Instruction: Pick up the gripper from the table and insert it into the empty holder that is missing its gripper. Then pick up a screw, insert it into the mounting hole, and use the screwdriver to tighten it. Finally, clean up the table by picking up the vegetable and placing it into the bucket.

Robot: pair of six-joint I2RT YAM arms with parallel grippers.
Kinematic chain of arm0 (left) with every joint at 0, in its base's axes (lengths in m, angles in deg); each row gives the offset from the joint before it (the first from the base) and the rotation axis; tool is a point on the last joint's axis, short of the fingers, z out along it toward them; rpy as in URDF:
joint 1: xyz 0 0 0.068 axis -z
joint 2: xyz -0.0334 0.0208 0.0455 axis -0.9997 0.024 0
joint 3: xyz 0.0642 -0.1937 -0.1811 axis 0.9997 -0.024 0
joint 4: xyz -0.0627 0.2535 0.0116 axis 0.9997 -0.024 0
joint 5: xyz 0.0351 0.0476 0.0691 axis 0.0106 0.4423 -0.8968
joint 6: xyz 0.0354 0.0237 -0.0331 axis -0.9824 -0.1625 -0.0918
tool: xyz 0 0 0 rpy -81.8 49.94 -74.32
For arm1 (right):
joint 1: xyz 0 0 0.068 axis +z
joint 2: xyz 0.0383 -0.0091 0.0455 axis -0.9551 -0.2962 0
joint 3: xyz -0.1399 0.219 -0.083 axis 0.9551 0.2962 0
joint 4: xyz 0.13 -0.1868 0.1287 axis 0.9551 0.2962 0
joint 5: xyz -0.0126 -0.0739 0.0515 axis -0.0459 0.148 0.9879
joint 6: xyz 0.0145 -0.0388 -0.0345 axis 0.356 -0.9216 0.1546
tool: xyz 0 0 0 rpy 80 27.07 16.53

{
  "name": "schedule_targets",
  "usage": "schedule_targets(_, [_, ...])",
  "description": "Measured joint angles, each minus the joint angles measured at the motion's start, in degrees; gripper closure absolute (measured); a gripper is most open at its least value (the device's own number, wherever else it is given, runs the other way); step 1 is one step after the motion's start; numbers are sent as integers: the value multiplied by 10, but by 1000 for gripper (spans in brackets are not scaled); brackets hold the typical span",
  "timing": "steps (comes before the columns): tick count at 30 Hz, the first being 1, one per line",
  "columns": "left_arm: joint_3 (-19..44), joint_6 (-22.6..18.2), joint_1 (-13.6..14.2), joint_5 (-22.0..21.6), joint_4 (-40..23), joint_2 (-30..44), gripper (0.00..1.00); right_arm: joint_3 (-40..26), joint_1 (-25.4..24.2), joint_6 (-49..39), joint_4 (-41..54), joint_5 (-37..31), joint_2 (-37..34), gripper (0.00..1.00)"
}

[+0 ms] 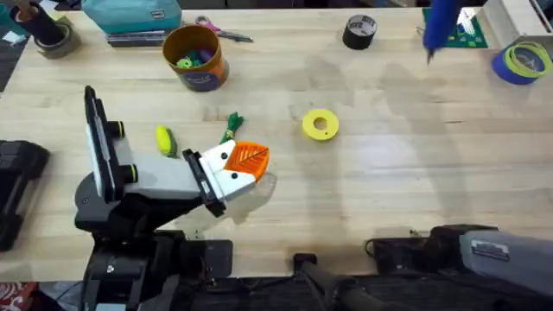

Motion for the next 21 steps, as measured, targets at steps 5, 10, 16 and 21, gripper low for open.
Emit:
schedule_targets(5, [0,0,0,0,0,0,996,-1,55,22,-86,5,43,977])
schedule_targets(10, [0,0,0,0,0,0,996,-1,109,62,-143,9,67,977])
schedule_targets(16, [0,0,0,0,0,0,996,-1,147,101,-207,80,67,977])
schedule_targets(21, [0,0,0,0,0,0,996,-1,149,140,-282,205,66,977])
